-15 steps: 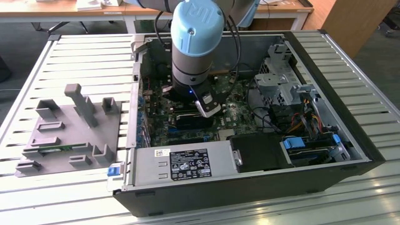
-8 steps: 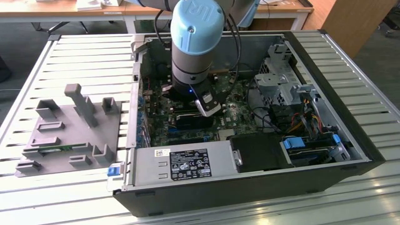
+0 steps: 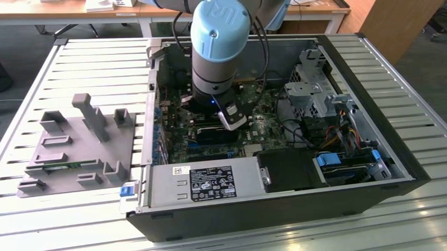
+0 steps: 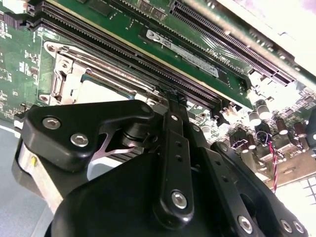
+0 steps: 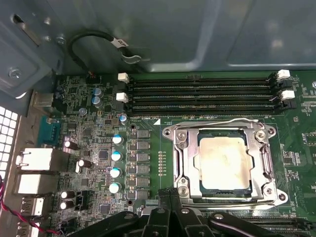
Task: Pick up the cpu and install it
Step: 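Install the second cpu locking lever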
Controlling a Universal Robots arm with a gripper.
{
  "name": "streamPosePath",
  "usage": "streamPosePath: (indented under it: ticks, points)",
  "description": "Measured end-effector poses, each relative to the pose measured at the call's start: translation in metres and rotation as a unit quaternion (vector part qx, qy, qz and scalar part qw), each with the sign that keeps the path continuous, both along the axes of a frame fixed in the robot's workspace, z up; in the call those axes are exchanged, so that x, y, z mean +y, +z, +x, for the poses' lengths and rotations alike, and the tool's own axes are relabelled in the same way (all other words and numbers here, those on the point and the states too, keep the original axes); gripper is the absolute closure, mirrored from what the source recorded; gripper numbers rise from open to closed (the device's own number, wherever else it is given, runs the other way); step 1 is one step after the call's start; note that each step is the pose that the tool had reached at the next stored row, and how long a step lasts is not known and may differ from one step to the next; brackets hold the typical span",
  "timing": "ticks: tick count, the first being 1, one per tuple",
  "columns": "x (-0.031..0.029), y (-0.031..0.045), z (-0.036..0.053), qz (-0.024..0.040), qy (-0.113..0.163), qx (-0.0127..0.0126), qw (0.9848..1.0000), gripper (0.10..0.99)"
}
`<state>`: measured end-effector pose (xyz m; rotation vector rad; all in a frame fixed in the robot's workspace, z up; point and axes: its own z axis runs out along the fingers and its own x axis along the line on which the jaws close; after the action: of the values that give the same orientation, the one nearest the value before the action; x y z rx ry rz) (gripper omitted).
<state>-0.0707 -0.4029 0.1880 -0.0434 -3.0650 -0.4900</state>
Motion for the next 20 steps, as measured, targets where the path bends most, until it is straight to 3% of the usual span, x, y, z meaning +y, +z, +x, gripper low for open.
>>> streamPosePath:
  ticks: [5, 14, 20]
  points:
    - [0.0001, -0.0001, -0.0003, -0.0062, 0.000, 0.0000, 1.0000, 0.980]
    - [0.0001, 0.0024, -0.0003, -0.0070, 0.000, -0.0001, 1.0000, 0.980]
    - [0.0001, 0.0111, -0.0004, -0.0071, 0.000, -0.0001, 1.0000, 0.980]
